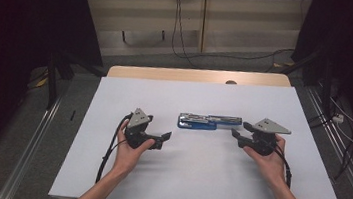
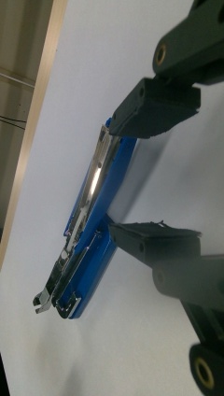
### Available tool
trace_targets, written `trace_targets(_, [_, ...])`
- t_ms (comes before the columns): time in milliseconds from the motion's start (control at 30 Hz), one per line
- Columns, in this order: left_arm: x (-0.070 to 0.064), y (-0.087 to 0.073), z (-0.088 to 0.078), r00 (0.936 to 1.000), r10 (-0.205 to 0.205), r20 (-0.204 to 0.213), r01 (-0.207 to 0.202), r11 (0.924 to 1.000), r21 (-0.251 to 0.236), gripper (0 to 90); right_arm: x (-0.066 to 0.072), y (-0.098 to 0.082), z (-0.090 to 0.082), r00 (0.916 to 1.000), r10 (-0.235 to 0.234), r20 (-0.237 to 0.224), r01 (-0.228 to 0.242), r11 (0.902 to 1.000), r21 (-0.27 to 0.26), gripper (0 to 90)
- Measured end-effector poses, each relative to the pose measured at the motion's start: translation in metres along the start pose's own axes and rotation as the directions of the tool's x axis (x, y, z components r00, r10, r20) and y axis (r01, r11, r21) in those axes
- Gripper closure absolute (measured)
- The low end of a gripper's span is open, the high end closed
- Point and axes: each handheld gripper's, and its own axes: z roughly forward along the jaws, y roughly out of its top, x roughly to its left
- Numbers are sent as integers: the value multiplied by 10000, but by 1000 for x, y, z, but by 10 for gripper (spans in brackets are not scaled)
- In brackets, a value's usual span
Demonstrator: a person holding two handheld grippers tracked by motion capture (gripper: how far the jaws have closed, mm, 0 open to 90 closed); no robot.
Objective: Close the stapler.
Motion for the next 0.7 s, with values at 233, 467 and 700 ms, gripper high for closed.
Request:
trace_targets(233, [1,3,10,9995,116,292,-114,9999,-71,56,-1,-1,0,9996,27,-268,-29,10000,-82,745])
trace_targets(467, [3,12,25,10000,67,-50,-68,9999,-119,93,0,-1,1,9985,-297,-460,302,9995,93,900])
trace_targets(700, [0,18,42,9999,156,-6,-156,9996,-255,170,-1,-3,5,9981,-322,-521,347,9982,481,900])
